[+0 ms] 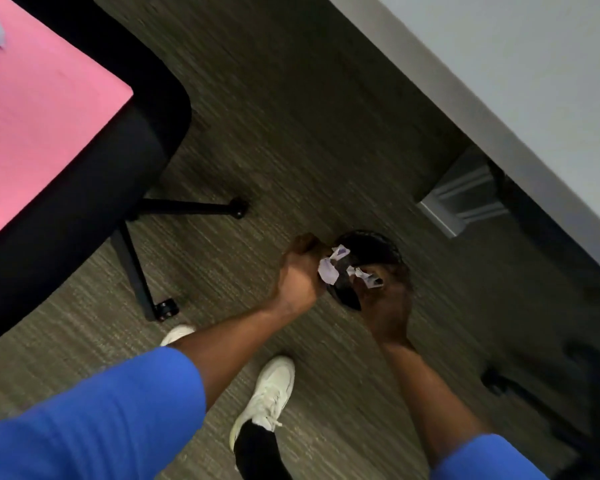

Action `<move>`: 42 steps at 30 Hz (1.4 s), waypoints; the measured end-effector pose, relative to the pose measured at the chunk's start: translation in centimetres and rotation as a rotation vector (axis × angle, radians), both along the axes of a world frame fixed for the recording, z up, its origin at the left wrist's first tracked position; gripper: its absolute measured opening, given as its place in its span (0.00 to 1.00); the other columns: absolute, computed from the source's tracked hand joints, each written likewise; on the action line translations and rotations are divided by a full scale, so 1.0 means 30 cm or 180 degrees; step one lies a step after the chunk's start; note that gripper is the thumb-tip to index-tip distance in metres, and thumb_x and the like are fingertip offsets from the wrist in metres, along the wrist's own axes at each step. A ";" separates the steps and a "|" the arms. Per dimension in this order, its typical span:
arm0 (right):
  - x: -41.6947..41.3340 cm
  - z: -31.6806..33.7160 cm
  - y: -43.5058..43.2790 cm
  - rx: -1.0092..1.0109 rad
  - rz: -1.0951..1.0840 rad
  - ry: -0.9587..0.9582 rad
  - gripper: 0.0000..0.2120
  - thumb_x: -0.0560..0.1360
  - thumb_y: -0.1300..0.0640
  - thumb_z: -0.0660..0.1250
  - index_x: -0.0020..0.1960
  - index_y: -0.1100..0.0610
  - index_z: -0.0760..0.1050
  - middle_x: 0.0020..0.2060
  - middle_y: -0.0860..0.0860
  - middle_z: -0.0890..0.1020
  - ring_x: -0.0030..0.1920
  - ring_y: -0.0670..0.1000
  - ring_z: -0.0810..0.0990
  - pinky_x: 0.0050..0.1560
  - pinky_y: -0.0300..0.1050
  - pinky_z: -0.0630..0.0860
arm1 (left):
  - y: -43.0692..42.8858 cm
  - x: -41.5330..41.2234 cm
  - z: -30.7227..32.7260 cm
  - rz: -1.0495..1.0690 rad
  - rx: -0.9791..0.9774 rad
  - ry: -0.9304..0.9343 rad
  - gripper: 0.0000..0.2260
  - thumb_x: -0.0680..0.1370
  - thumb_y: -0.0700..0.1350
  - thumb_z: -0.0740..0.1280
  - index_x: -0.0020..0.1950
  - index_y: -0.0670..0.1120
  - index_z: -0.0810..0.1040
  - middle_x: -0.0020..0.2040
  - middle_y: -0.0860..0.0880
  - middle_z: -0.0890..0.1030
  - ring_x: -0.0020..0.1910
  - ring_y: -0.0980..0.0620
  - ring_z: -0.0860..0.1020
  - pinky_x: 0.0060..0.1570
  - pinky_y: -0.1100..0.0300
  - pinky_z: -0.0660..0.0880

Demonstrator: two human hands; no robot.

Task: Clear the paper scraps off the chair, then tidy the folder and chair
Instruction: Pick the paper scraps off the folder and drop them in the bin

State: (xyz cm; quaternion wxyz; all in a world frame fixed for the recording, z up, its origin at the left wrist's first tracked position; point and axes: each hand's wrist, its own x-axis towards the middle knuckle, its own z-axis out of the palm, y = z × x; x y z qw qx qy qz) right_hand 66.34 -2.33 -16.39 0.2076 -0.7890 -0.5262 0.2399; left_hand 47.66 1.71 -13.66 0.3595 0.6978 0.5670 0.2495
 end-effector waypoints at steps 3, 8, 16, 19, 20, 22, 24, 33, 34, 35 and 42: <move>0.081 -0.058 -0.017 0.0016 -0.0067 -0.0099 0.09 0.74 0.57 0.79 0.52 0.59 0.85 0.55 0.62 0.84 0.57 0.64 0.82 0.57 0.57 0.79 | 0.014 0.094 -0.085 0.0040 -0.0223 0.0165 0.09 0.76 0.36 0.72 0.55 0.35 0.87 0.53 0.34 0.85 0.58 0.33 0.82 0.58 0.42 0.79; 0.173 -0.135 -0.004 -0.0164 -0.0099 -0.0148 0.12 0.73 0.58 0.80 0.54 0.63 0.85 0.53 0.64 0.84 0.55 0.67 0.82 0.55 0.64 0.79 | 0.006 0.194 -0.186 0.0049 -0.0218 0.0158 0.10 0.72 0.33 0.77 0.52 0.37 0.87 0.49 0.36 0.86 0.52 0.35 0.84 0.49 0.47 0.82; 0.231 -0.253 0.048 -0.0416 -0.0154 -0.0039 0.15 0.73 0.58 0.80 0.58 0.60 0.84 0.56 0.59 0.85 0.57 0.60 0.84 0.56 0.53 0.81 | 0.018 0.321 -0.389 0.0471 -0.0864 -0.0049 0.06 0.77 0.41 0.75 0.48 0.39 0.88 0.46 0.36 0.88 0.47 0.34 0.87 0.43 0.50 0.79; 0.226 -0.283 0.054 -0.0418 -0.0141 0.0014 0.16 0.73 0.59 0.79 0.59 0.58 0.84 0.56 0.56 0.86 0.57 0.58 0.85 0.57 0.53 0.81 | 0.037 0.348 -0.431 0.0433 -0.1201 -0.0059 0.09 0.81 0.45 0.73 0.56 0.41 0.88 0.53 0.37 0.89 0.55 0.36 0.86 0.50 0.50 0.79; 0.225 -0.292 0.053 -0.0425 -0.0126 -0.0011 0.16 0.73 0.59 0.78 0.59 0.57 0.84 0.56 0.55 0.87 0.56 0.57 0.85 0.56 0.52 0.81 | 0.045 0.355 -0.443 0.0398 -0.1322 -0.0063 0.10 0.80 0.44 0.72 0.58 0.41 0.87 0.56 0.37 0.88 0.57 0.36 0.85 0.53 0.50 0.78; 0.228 -0.306 0.047 -0.0375 -0.0140 -0.0022 0.15 0.72 0.62 0.77 0.58 0.56 0.84 0.54 0.54 0.88 0.53 0.57 0.87 0.50 0.45 0.79 | 0.054 0.368 -0.452 0.0221 -0.1578 -0.0082 0.16 0.80 0.44 0.74 0.66 0.40 0.83 0.63 0.38 0.86 0.64 0.39 0.83 0.60 0.51 0.77; 0.237 -0.314 0.040 -0.0394 -0.0167 -0.0050 0.16 0.72 0.64 0.76 0.60 0.56 0.84 0.55 0.55 0.88 0.52 0.57 0.88 0.48 0.41 0.77 | 0.059 0.384 -0.452 -0.0107 -0.1896 -0.0078 0.29 0.80 0.48 0.75 0.77 0.39 0.73 0.74 0.39 0.78 0.74 0.41 0.76 0.70 0.51 0.74; 0.237 -0.265 -0.004 -0.0429 -0.0165 -0.0157 0.20 0.73 0.67 0.71 0.63 0.58 0.83 0.56 0.57 0.88 0.53 0.59 0.87 0.53 0.58 0.85 | 0.030 0.387 -0.387 -0.0806 -0.2002 -0.0056 0.30 0.81 0.47 0.73 0.79 0.38 0.68 0.76 0.37 0.75 0.77 0.39 0.72 0.72 0.48 0.73; 0.229 -0.253 -0.007 -0.0435 -0.0171 -0.0129 0.19 0.73 0.67 0.71 0.63 0.58 0.83 0.56 0.58 0.87 0.53 0.59 0.87 0.52 0.59 0.84 | 0.023 0.380 -0.376 -0.0854 -0.1927 -0.0029 0.23 0.82 0.47 0.72 0.74 0.38 0.74 0.71 0.38 0.79 0.72 0.39 0.77 0.67 0.49 0.75; 0.219 -0.239 -0.009 -0.0444 -0.0173 -0.0107 0.19 0.73 0.67 0.71 0.63 0.58 0.83 0.56 0.58 0.87 0.53 0.59 0.87 0.52 0.59 0.84 | 0.017 0.369 -0.361 -0.0917 -0.1869 0.0049 0.18 0.83 0.47 0.70 0.69 0.38 0.79 0.67 0.39 0.83 0.68 0.40 0.79 0.63 0.50 0.76; 0.074 -0.101 -0.006 -0.0252 -0.0116 0.0117 0.18 0.72 0.68 0.73 0.61 0.60 0.82 0.56 0.59 0.86 0.52 0.62 0.86 0.52 0.60 0.82 | -0.011 0.209 -0.197 -0.0737 -0.1588 0.0312 0.12 0.84 0.48 0.68 0.60 0.42 0.86 0.62 0.41 0.86 0.63 0.40 0.83 0.58 0.51 0.77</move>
